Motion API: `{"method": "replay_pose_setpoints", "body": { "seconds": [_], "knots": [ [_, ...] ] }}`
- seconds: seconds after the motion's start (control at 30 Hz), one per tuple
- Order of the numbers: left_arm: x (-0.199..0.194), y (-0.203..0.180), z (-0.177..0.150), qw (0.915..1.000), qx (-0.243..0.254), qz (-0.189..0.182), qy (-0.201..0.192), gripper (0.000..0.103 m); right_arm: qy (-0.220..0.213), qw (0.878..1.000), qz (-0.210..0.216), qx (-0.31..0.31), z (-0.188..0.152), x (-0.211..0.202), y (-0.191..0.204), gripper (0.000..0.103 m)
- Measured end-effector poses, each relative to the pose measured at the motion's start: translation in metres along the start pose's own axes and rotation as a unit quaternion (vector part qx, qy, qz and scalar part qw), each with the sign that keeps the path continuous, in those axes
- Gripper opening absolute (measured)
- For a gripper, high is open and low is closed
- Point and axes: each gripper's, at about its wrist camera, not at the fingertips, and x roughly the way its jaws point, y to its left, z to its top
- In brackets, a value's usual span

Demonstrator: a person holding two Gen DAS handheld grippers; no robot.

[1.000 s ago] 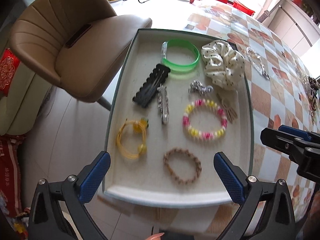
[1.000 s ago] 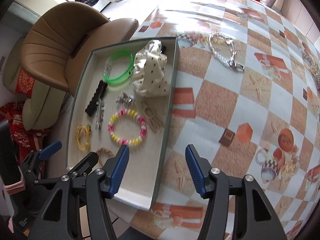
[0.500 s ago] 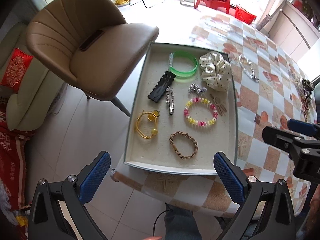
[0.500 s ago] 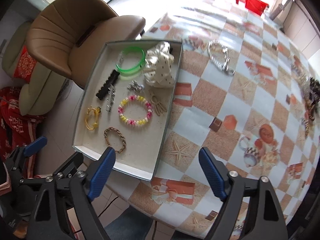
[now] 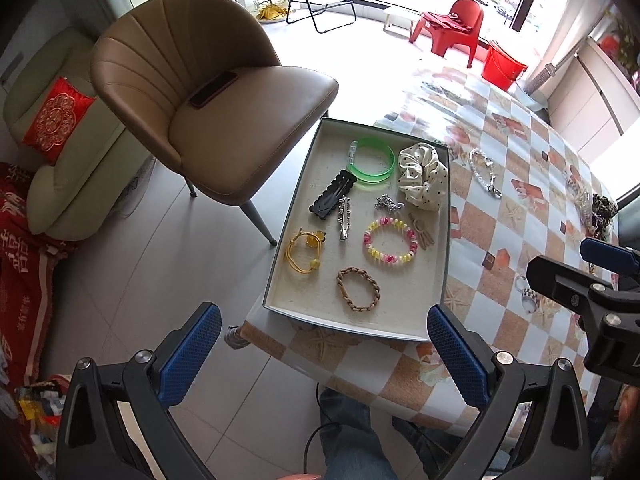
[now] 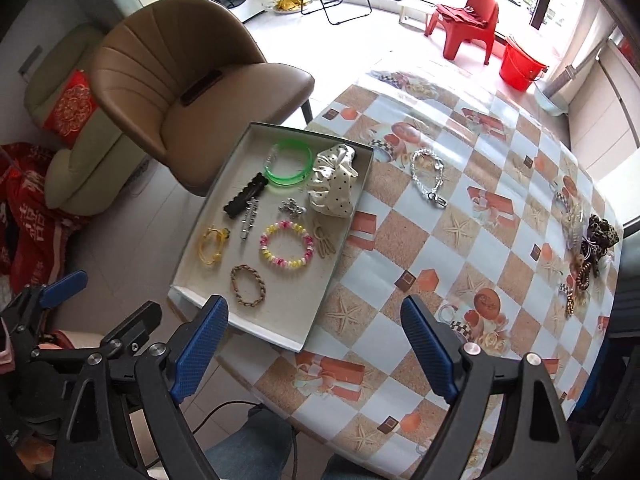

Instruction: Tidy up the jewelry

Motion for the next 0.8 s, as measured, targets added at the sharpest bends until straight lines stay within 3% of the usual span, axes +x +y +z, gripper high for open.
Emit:
{"method": "replay_pose_setpoints", "body": {
  "seconds": [0.8],
  "knots": [
    [-0.018,0.001,0.008,0.9999,-0.009,0.005,-0.011,0.103,-0.003,1.0,-0.013,-0.009,0.014,-0.012,0.002,0.09]
  ]
}}
